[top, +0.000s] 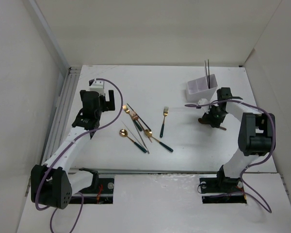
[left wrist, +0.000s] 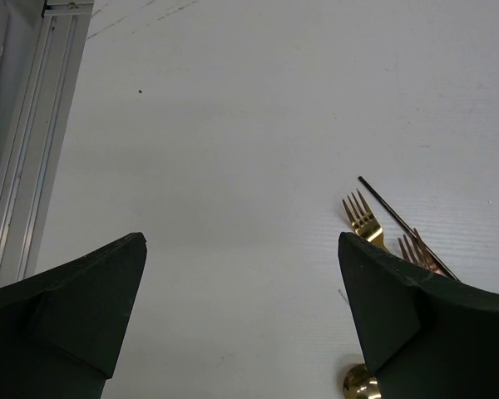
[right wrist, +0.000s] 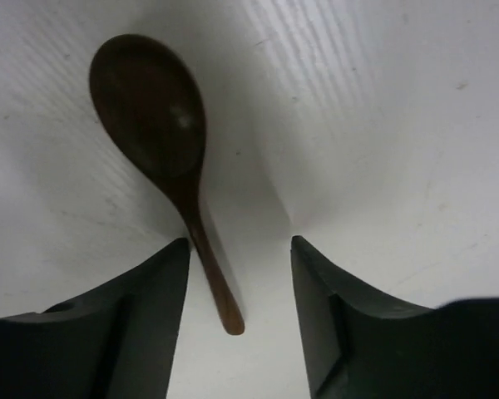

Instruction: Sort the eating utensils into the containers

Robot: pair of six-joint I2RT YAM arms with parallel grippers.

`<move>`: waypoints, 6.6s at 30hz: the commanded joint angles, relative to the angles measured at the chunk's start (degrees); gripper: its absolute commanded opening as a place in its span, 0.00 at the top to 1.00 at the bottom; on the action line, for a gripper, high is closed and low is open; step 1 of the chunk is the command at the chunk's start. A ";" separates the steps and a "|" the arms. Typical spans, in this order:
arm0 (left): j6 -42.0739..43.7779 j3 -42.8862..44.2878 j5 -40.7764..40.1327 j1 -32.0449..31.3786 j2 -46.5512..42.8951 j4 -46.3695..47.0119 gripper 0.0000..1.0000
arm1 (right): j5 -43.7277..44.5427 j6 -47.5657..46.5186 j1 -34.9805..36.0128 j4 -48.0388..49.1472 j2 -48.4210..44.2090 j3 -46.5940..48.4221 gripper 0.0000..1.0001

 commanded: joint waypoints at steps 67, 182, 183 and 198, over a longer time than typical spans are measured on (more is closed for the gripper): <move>-1.61 0.94 1.80 2.58 0.17 1.98 0.00 | -24.62 47.56 4.43 69.26 4.68 7.51 1.00; -0.20 -20.32 3.73 0.12 -16.00 20.26 0.00 | 16.68 84.04 42.85 17.75 6.62 1.89 1.00; -0.20 -20.32 3.73 0.12 -16.00 20.26 0.00 | 16.68 82.81 42.84 18.37 6.09 1.20 1.00; 0.32 -20.32 3.20 -0.41 -16.00 19.64 0.00 | 13.62 60.93 38.02 33.74 -11.13 -0.66 1.00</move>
